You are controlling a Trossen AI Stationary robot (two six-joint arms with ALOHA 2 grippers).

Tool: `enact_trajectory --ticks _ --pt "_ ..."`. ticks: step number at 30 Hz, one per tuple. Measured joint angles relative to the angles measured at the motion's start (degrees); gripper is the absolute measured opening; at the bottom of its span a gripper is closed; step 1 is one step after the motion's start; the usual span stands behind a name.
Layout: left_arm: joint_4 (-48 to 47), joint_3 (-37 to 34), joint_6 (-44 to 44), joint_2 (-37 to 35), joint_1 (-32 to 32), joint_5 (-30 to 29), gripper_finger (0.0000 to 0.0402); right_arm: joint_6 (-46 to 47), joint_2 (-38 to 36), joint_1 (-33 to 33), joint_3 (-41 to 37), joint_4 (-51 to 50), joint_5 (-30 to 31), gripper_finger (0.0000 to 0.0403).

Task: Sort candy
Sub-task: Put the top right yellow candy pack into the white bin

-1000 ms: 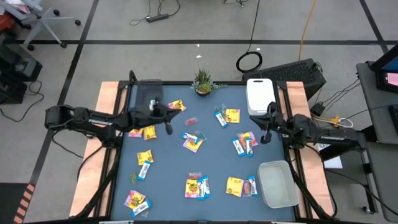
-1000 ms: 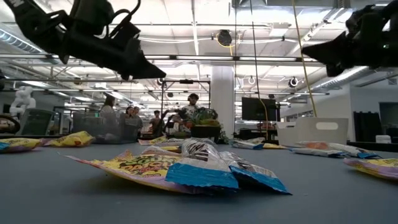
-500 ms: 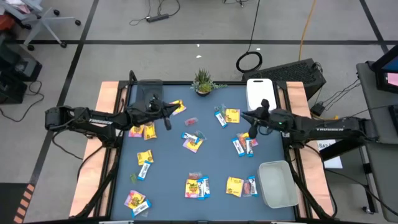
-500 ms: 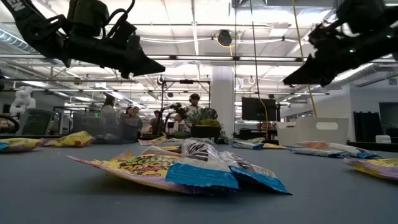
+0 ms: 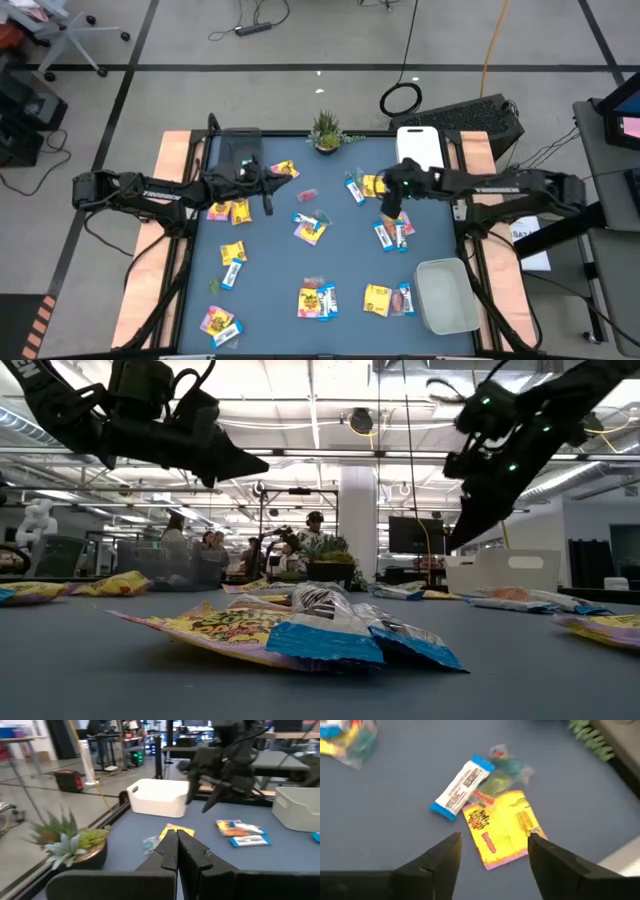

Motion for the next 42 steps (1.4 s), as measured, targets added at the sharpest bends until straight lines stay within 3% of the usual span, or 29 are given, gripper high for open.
enact_trajectory --ticks 10,20,23,30,42 --pt "-0.68 0.02 0.02 0.0 -0.28 0.6 0.0002 -6.68 15.55 -4.87 7.71 -1.69 -0.56 0.022" --pt "-0.17 0.02 0.52 0.0 -0.28 0.6 0.0002 -7.56 24.19 -8.71 9.62 -3.94 -5.38 0.0192" --pt "1.03 0.04 0.52 0.0 -0.28 0.57 0.0002 -6.9 24.97 -8.83 9.64 -4.05 -5.87 0.0151" --pt "1.0 0.04 0.42 0.0 -0.28 0.57 0.0002 -8.45 22.2 -8.24 9.38 -4.97 -5.28 0.0012" --pt "0.69 0.04 0.37 0.0 -0.28 0.55 0.0002 -8.66 17.36 -5.55 21.17 -18.11 -4.28 0.0003"
